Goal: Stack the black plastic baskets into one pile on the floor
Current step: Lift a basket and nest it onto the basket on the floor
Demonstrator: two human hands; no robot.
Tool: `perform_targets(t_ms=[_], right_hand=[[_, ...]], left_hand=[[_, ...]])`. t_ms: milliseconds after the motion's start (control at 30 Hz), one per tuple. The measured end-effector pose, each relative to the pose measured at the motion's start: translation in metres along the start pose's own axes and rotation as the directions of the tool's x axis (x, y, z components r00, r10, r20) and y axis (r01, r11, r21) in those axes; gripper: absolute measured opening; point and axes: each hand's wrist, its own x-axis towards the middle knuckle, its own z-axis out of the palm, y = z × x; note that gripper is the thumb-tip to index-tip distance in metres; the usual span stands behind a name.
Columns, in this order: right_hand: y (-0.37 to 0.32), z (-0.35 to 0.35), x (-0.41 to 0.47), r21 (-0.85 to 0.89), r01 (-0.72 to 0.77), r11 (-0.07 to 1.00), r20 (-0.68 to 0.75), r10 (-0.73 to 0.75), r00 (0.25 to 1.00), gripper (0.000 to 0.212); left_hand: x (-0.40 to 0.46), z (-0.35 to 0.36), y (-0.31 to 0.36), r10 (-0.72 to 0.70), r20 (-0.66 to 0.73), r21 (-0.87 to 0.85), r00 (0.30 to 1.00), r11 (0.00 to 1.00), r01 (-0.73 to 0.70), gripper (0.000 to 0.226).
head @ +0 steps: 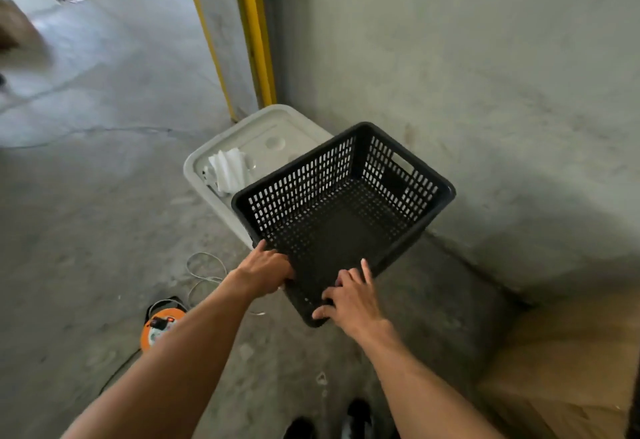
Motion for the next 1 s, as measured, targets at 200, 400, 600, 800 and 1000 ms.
perform_targets(t_ms=[200, 400, 600, 800, 1000], right_hand=[[-0.068, 0.011, 0.032, 0.035, 0.038, 0.999, 0.011, -0.038, 0.999, 0.052], [0.012, -0.009, 0.066, 0.228, 0.095, 0.969, -0.136, -0.065, 0.989, 0.048], [0.162, -0.061, 0.138, 0.015, -0.167, 0.986, -0.314, 0.163, 0.935, 0.072], [0.251, -0.073, 0.196, 0.059, -0.324, 0.944, -0.121, 0.329, 0.937, 0.080], [0.275, -0.066, 0.207, 0.091, -0.253, 0.963, -0.257, 0.268, 0.928, 0.066]], left_hand=[[-0.020, 0.014, -0.049, -0.239, 0.087, -0.191, 0.967, 0.949, 0.251, 0.040], [-0.018, 0.047, -0.046, -0.502, 0.034, -0.467, 0.864, 0.757, 0.458, 0.078], [0.014, 0.060, -0.034, -0.762, 0.147, -0.778, 0.631, 0.305, 0.550, 0.106], [0.048, 0.073, -0.027, -0.890, 0.102, -0.747, 0.445, 0.227, 0.625, 0.093], [0.057, 0.085, -0.023, -0.943, 0.039, -0.720, 0.332, 0.204, 0.664, 0.083]])
